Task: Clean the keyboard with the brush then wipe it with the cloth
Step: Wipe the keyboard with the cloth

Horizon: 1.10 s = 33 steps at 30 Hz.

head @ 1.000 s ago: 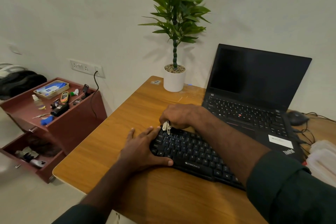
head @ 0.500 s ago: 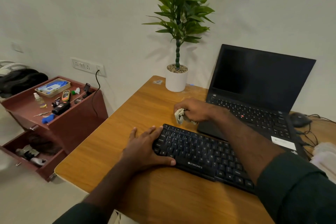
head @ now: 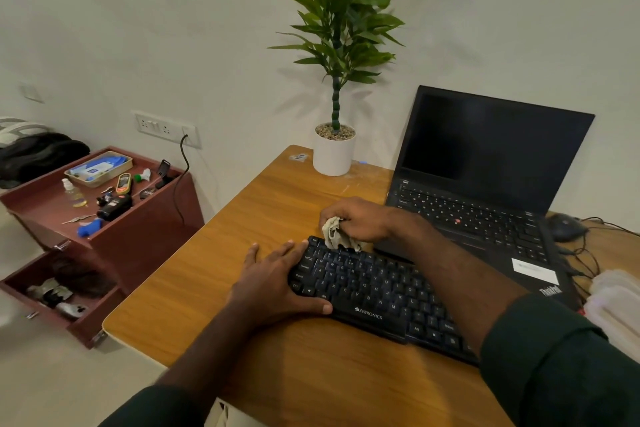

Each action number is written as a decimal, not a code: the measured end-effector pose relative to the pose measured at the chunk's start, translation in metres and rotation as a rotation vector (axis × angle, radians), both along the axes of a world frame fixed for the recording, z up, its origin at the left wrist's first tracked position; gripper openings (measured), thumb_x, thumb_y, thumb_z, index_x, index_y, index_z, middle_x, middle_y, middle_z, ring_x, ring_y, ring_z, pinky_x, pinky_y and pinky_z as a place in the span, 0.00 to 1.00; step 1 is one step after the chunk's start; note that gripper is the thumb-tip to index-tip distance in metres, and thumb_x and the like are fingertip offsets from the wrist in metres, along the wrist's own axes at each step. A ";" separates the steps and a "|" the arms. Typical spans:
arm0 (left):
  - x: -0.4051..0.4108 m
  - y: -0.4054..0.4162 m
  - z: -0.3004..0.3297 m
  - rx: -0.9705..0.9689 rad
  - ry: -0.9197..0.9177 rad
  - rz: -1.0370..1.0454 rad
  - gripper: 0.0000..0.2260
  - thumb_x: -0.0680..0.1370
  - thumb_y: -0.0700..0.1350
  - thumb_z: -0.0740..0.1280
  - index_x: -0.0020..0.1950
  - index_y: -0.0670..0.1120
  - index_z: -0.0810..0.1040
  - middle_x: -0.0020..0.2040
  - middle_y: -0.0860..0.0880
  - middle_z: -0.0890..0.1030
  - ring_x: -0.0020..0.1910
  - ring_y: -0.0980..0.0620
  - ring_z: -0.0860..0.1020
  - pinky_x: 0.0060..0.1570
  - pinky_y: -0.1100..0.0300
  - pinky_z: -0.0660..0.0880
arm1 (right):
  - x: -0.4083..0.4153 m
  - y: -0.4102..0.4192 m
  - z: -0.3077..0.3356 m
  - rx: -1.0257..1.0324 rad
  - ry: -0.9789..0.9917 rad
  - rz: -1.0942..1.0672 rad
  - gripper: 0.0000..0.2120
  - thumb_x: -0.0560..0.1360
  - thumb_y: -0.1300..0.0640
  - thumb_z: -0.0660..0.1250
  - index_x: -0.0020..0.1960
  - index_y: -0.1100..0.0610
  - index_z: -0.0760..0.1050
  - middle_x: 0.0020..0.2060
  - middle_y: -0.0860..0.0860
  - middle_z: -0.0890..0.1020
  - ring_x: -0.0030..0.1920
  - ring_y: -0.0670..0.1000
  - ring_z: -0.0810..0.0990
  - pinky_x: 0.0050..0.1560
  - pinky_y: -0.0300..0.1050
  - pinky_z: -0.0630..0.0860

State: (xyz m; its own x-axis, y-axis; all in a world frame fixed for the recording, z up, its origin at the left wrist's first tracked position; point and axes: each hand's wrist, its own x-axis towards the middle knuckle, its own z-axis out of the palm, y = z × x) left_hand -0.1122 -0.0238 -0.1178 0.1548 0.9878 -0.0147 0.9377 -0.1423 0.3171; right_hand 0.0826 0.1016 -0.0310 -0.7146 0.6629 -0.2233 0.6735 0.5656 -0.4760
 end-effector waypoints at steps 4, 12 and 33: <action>0.000 0.000 0.000 -0.010 -0.001 0.000 0.60 0.55 0.87 0.53 0.81 0.58 0.46 0.81 0.51 0.56 0.79 0.56 0.55 0.77 0.41 0.39 | 0.012 0.007 0.002 0.027 0.103 -0.103 0.23 0.77 0.72 0.60 0.48 0.45 0.81 0.51 0.49 0.85 0.53 0.50 0.82 0.59 0.59 0.79; -0.001 0.000 0.001 -0.005 -0.013 0.008 0.60 0.55 0.87 0.55 0.81 0.59 0.47 0.81 0.51 0.57 0.78 0.54 0.57 0.77 0.41 0.40 | 0.009 -0.022 -0.018 0.161 0.085 -0.069 0.24 0.79 0.69 0.62 0.69 0.49 0.77 0.71 0.48 0.76 0.69 0.48 0.73 0.71 0.49 0.69; -0.001 -0.002 0.001 -0.036 -0.038 0.005 0.58 0.56 0.87 0.54 0.80 0.61 0.46 0.81 0.51 0.56 0.78 0.53 0.57 0.77 0.44 0.38 | 0.112 -0.030 0.007 0.177 0.061 -0.215 0.20 0.75 0.72 0.62 0.55 0.52 0.84 0.60 0.50 0.83 0.62 0.48 0.79 0.66 0.51 0.75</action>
